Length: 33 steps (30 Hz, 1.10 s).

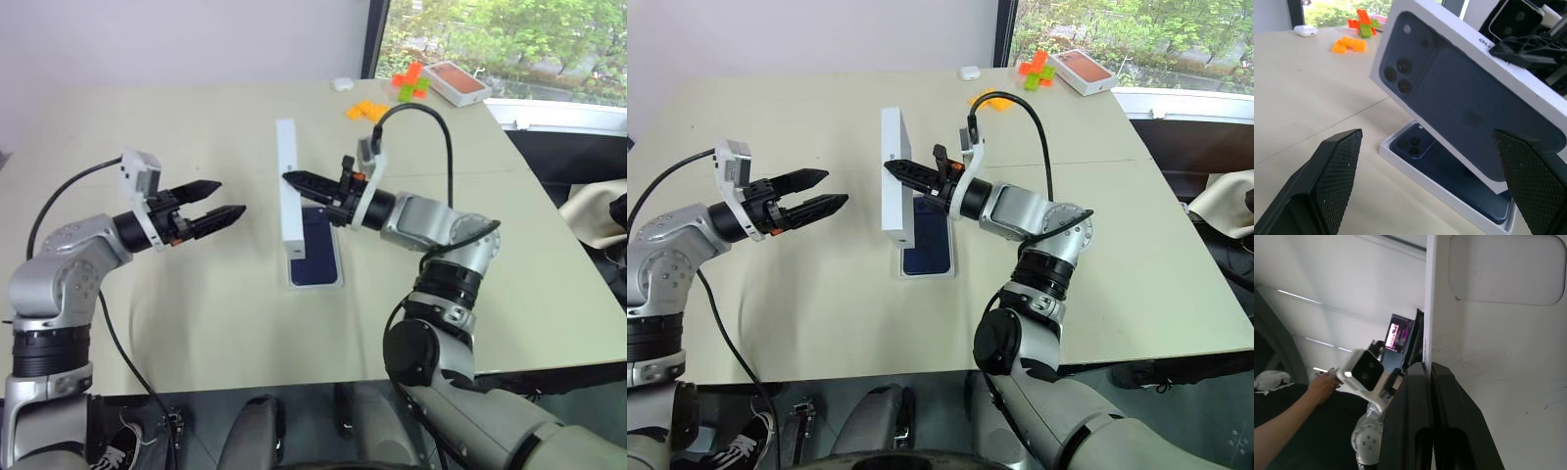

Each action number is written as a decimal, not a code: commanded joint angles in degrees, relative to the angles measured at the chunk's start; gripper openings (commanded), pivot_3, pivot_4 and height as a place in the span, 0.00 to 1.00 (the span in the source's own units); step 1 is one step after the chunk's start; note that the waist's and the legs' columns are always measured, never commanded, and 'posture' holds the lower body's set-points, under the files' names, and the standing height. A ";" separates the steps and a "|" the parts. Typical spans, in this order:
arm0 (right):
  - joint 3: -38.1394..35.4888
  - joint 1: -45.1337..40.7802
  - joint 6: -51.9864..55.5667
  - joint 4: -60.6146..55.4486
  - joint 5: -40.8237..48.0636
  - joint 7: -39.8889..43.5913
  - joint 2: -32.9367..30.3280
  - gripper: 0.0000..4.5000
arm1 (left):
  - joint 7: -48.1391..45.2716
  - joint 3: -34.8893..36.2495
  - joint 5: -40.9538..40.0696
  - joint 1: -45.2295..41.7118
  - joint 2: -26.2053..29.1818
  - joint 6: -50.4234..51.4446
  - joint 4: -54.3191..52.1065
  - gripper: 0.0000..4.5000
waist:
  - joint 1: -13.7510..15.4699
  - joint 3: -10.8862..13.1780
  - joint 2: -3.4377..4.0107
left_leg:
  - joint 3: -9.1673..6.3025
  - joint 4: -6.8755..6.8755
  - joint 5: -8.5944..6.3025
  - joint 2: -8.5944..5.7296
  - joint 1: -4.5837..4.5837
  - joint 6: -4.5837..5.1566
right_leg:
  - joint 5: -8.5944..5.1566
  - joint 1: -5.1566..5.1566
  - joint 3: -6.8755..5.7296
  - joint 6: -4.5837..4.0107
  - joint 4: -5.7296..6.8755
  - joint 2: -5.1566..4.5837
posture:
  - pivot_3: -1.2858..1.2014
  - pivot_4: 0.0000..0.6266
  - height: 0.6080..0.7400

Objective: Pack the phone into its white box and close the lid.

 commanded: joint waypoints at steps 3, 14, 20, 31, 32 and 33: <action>3.61 5.96 -1.91 1.21 7.28 -1.79 8.03 0.01 | -3.74 1.97 0.04 2.51 2.12 -5.20 -3.14 1.00 | 0.03 0.00 0.00 | 0.00 0.00 0.00 0.00 -0.08 0.00 | 0.00 -0.09 0.00 0.00 0.00 -0.01 | 0.52 0.24 1.00; 14.75 10.23 -8.48 1.99 10.32 -3.07 8.62 0.01 | -4.29 0.68 1.53 5.44 3.84 -6.73 -2.67 1.00 | 0.04 0.00 -0.01 | 0.02 0.07 0.00 -0.01 -0.58 0.00 | 0.01 -0.59 0.01 0.00 0.05 -0.02 | 0.52 0.24 1.00; 19.57 11.51 -13.92 4.86 7.19 -1.74 5.79 0.01 | -3.28 0.12 2.58 4.89 3.17 -7.66 -2.57 1.00 | 0.04 -0.01 -0.01 | 0.01 0.09 0.00 0.00 -0.58 0.00 | 0.01 -0.59 0.00 0.00 0.05 -0.02 | 0.52 0.24 1.00; 21.92 13.59 -19.07 6.37 7.28 -2.42 3.63 0.01 | -1.13 -0.68 4.28 3.99 1.46 -8.83 -1.30 1.00 | 0.18 -0.05 -0.05 | 0.00 0.10 0.00 -0.01 -0.59 0.00 | 0.01 -0.58 0.00 0.00 0.05 -0.04 | 0.52 0.24 1.00; 22.20 13.73 -19.24 6.35 7.42 -2.31 3.27 0.01 | -0.86 -0.95 4.43 3.90 1.07 -8.81 -0.92 1.00 | 0.18 -0.07 -0.05 | 0.00 0.10 0.00 -0.01 -0.59 0.00 | 0.01 -0.57 0.00 0.00 0.05 -0.04 | 0.52 0.24 1.00; 22.61 14.01 -19.37 6.20 7.60 -2.32 2.94 0.01 | -0.76 -1.34 4.13 3.83 0.70 -8.05 -0.45 1.00 | 0.15 -0.04 -0.01 | -0.03 0.10 0.00 -0.01 -0.58 0.00 | 0.01 -0.54 -0.01 0.00 0.04 -0.04 | 0.52 0.24 1.00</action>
